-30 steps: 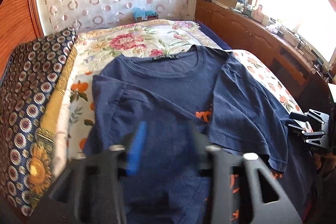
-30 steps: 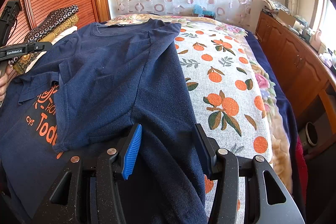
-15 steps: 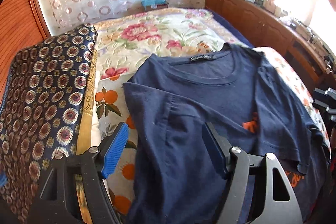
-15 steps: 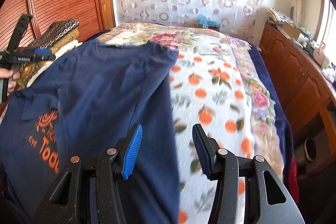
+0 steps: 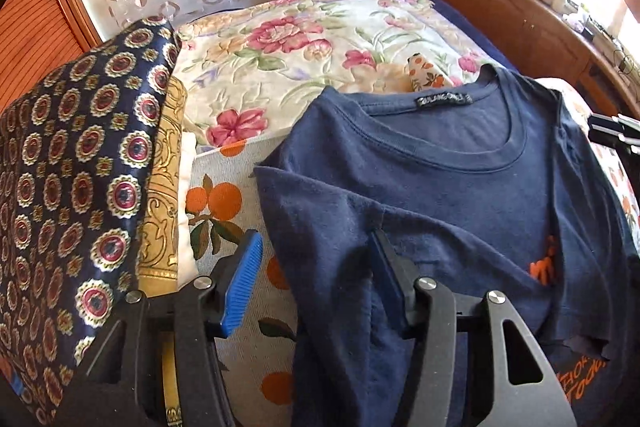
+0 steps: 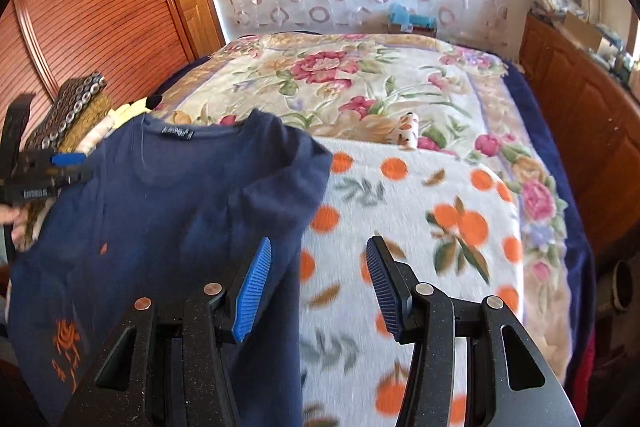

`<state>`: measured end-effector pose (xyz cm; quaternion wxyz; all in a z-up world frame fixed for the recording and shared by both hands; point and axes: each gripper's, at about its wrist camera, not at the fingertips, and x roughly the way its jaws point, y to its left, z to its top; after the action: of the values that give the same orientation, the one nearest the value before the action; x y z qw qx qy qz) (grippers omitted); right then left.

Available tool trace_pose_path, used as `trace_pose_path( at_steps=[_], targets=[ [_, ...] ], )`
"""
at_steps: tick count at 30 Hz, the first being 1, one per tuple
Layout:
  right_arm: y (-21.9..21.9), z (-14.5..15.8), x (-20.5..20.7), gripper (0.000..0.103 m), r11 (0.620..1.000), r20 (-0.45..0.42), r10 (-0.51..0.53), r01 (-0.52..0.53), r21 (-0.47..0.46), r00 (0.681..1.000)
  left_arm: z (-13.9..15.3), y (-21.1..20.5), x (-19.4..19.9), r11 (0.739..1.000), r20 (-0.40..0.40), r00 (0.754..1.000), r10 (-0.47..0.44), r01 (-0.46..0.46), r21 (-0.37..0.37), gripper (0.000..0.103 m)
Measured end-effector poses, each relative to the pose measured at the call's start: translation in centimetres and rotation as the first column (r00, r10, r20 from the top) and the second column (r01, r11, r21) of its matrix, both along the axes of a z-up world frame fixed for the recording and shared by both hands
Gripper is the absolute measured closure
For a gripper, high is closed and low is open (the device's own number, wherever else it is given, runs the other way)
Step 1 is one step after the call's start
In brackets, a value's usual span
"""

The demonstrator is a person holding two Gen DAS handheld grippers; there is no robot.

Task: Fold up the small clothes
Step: 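Grasp the T-shirt side near the collar with the left tool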

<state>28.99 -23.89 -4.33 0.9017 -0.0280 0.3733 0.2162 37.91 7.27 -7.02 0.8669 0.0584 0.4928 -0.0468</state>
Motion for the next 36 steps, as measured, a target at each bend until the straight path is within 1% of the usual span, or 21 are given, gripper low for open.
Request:
trace_pose_path(
  at_steps=[2,3,5,9,11,12,13,16,19,21,24,25,26,28,30,32,36],
  targets=[
    [0.3,-0.1,1.2,0.051,1.0,-0.016,0.013,-0.013,0.013,1.0,-0.2,0.0,0.0,1.0,0.003,1.0,-0.01,0.01,-0.01,0.05],
    [0.4,-0.2,1.7,0.051,1.0,-0.024,0.017,-0.017,0.012,1.0,-0.3,0.0,0.1,1.0,0.008,1.0,-0.011,0.011,-0.011,0.057],
    [1.0,-0.4,2.4,0.051,1.0,-0.035,0.021,-0.021,0.004,0.999,-0.4,0.2,0.2,1.0,0.009,1.0,-0.004,0.005,-0.02,0.058],
    [1.5,-0.7,3.2,0.051,1.0,-0.049,0.027,-0.028,-0.005,0.998,-0.6,0.5,0.3,0.999,0.003,1.0,-0.012,0.012,-0.047,0.065],
    [1.7,-0.5,3.5,0.051,1.0,-0.041,0.026,-0.026,-0.015,0.999,-0.5,0.5,0.3,0.998,-0.003,1.0,-0.021,0.02,-0.06,0.077],
    [1.8,-0.5,3.6,0.051,1.0,-0.041,0.025,-0.026,-0.017,0.999,-0.4,0.5,0.3,0.998,-0.001,1.0,-0.026,0.026,-0.058,0.089],
    [1.9,-0.4,3.7,0.051,1.0,-0.043,0.026,-0.026,-0.015,0.999,-0.1,0.4,0.2,0.998,0.008,0.999,-0.032,0.032,-0.053,0.093],
    [2.4,-0.3,3.7,0.051,0.999,-0.041,0.028,-0.029,-0.028,0.999,1.4,0.2,-0.4,0.999,0.06,0.997,-0.044,0.046,-0.03,0.096],
    [2.7,-0.3,3.7,0.051,0.998,-0.042,0.044,-0.046,-0.038,0.998,4.0,0.9,-0.8,0.999,0.124,0.992,-0.037,0.041,-0.025,0.096],
    [2.8,-0.3,3.8,0.051,0.998,-0.043,0.051,-0.053,-0.046,0.998,5.0,1.6,-0.8,0.999,0.135,0.99,-0.033,0.037,-0.026,0.096],
    [2.9,-0.2,4.0,0.051,0.996,-0.036,0.051,-0.053,-0.065,0.998,5.4,2.1,-0.8,0.999,0.131,0.991,-0.039,0.042,-0.02,0.097],
    [3.0,-0.2,4.1,0.057,0.996,-0.033,0.05,-0.053,-0.067,0.998,5.4,2.2,-0.9,0.999,0.129,0.991,-0.043,0.045,-0.019,0.097],
    [3.0,-0.2,4.1,0.076,0.996,-0.029,0.054,-0.055,-0.068,0.998,5.5,2.2,-1.1,0.999,0.129,0.991,-0.046,0.049,-0.019,0.097],
    [3.1,-0.2,4.1,0.094,0.995,-0.036,0.075,-0.077,-0.059,0.997,5.6,2.0,-1.5,0.997,0.141,0.988,-0.06,0.066,-0.035,0.097],
    [3.0,0.3,3.7,0.096,0.996,-0.021,0.084,-0.085,-0.04,0.996,6.1,1.8,-2.1,0.996,0.156,0.986,-0.065,0.073,-0.051,0.097],
    [2.8,1.3,2.5,0.097,0.995,0.023,0.095,-0.095,-0.014,0.995,6.6,1.7,-3.0,0.993,0.178,0.981,-0.077,0.09,-0.07,0.097],
    [2.3,3.9,-1.0,0.097,0.993,0.108,0.116,-0.117,0.01,0.987,8.1,1.5,-6.3,0.989,0.226,0.97,-0.094,0.117,-0.091,0.097]
  ],
)
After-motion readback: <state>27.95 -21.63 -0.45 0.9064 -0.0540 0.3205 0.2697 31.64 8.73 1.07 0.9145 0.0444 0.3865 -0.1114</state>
